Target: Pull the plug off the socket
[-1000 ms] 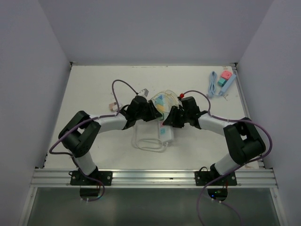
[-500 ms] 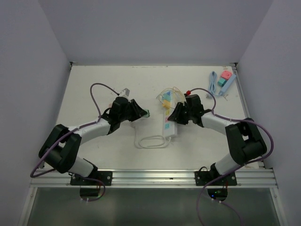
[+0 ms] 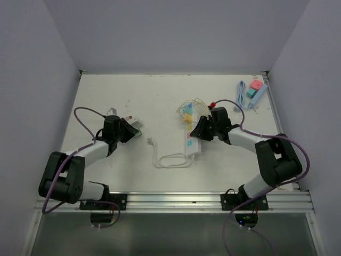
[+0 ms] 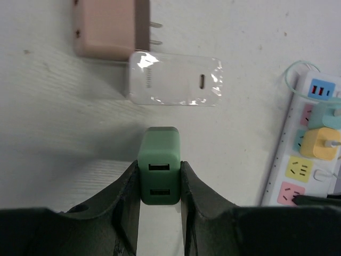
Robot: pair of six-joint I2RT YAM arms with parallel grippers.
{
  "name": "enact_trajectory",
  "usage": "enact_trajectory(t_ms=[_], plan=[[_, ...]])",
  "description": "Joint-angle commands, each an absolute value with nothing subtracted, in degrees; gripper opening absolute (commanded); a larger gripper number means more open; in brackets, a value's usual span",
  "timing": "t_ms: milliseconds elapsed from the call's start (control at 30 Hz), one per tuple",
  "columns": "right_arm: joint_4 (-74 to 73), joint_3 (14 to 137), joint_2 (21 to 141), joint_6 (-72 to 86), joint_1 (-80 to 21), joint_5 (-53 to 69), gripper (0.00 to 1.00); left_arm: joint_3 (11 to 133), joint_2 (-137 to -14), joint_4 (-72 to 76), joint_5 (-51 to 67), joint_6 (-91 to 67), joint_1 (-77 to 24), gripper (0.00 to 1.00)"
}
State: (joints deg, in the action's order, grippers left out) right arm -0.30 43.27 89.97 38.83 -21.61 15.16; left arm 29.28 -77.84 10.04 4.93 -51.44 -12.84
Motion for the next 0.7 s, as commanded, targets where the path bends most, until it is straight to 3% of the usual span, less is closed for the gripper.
enact_trajectory(t_ms=[0, 33, 67, 200, 333, 433, 500, 667], plan=[[-6.9, 39.9, 92.1, 34.1, -21.1, 11.4, 0.0, 28.7, -76.6, 11.1, 4.8, -50.0, -9.8, 0.11], [-6.8, 39.9, 91.9, 33.9, -21.3, 11.6, 0.0, 28.7, -76.5, 10.8, 4.9, -49.9, -9.5, 0.14], [-6.8, 39.9, 91.8, 33.5, -21.2, 11.6, 0.0, 28.8, -75.9, 10.6, 5.2, -49.7, -9.1, 0.28], [-6.9, 39.9, 91.1, 32.5, -21.3, 12.1, 0.0, 29.4, -75.5, 10.0, 6.7, -49.5, -9.0, 0.46], [-6.9, 39.9, 90.5, 31.8, -21.3, 13.4, 0.0, 30.8, -74.7, 8.2, 7.6, -50.1, -9.0, 0.76], [-6.9, 39.8, 89.4, 31.4, -21.3, 14.7, 0.0, 32.0, -73.7, 6.2, 8.3, -50.4, -9.0, 0.9], [-6.9, 39.7, 88.5, 30.9, -21.4, 15.2, 0.0, 32.5, -71.9, 5.2, 8.4, -50.6, -9.1, 0.92], [-6.8, 39.6, 87.6, 30.1, -21.5, 16.8, 0.0, 33.7, -68.6, 3.2, 5.9, -49.2, -10.5, 0.83]])
